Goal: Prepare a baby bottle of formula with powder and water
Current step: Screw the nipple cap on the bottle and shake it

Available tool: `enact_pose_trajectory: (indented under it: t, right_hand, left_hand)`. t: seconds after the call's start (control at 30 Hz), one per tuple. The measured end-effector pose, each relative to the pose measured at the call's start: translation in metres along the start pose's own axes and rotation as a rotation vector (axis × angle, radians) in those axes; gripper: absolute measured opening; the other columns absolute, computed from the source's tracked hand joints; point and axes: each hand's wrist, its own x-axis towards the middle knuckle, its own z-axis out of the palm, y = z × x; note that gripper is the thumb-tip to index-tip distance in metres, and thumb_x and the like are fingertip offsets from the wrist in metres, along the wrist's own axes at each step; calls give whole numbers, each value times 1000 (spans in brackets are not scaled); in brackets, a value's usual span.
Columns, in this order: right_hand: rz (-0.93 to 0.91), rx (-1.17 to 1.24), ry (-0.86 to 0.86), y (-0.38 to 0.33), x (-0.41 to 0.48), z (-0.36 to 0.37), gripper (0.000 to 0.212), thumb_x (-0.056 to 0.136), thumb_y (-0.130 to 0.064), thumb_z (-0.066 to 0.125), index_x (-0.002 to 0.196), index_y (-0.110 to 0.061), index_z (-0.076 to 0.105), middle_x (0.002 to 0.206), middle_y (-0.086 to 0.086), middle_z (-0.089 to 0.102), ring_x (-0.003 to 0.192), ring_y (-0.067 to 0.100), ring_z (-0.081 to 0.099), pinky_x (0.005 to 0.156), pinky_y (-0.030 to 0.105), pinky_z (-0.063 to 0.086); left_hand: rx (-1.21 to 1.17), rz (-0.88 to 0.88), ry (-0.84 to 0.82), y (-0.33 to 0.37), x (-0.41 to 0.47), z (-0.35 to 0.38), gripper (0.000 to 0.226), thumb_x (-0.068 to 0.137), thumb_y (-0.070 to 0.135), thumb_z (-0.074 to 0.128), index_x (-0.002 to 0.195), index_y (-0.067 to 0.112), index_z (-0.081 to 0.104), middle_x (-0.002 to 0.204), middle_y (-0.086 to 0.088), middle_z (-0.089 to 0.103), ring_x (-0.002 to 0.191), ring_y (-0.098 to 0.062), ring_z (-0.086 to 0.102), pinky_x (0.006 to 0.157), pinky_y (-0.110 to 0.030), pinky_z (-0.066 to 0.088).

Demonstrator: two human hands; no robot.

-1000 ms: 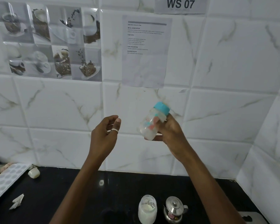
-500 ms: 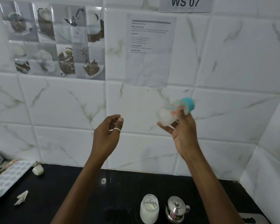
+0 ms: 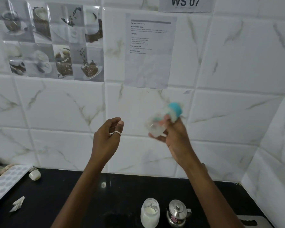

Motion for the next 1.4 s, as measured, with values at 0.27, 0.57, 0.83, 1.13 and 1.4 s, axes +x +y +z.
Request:
enact_pose_trajectory:
  t: [0.27,0.57,0.83,1.13,1.4]
  right_hand:
    - [-55,303,150,-7,11,-8,53,91,-39,57,137,-12,51,125,7,70,115,29,70,85,53,61]
    - [37,96,6,5,0,-6,62,84,-48,70,133,-15,55,121,7,72,114,31,70,83,54,62]
    - [116,-54,-64,15,-1,-12,87,68,-66,82,133,-16,55,122,9,72,115,32,69,80,53,62]
    - [45,-125,-4,9,2,-18,68,82,-52,66,141,-23,50,130,8,64,119,29,66,87,53,61]
    - [24,-249,-21,9,2,-11,49,78,-48,65,121,-29,53,118,-6,68,102,8,72,78,31,62]
  left_hand:
    - [-12,3,-6,-1,-2,-3,33,100,47,56,125,28,66,114,16,72,108,-5,68,90,-25,52]
    - [-1,-3,-7,-1,-3,1,33,100,46,57,126,28,66,115,15,72,108,-6,68,86,-20,49]
    - [12,-7,1,-3,-2,2,33,100,47,56,126,29,66,116,14,71,109,-7,67,84,-18,48]
    - [13,-4,-10,-3,-3,4,33,100,48,56,125,29,66,114,15,72,107,-6,68,83,-17,47]
    - [3,-4,-26,-4,-4,10,31,100,47,56,124,30,66,112,17,72,106,-3,67,87,-19,49]
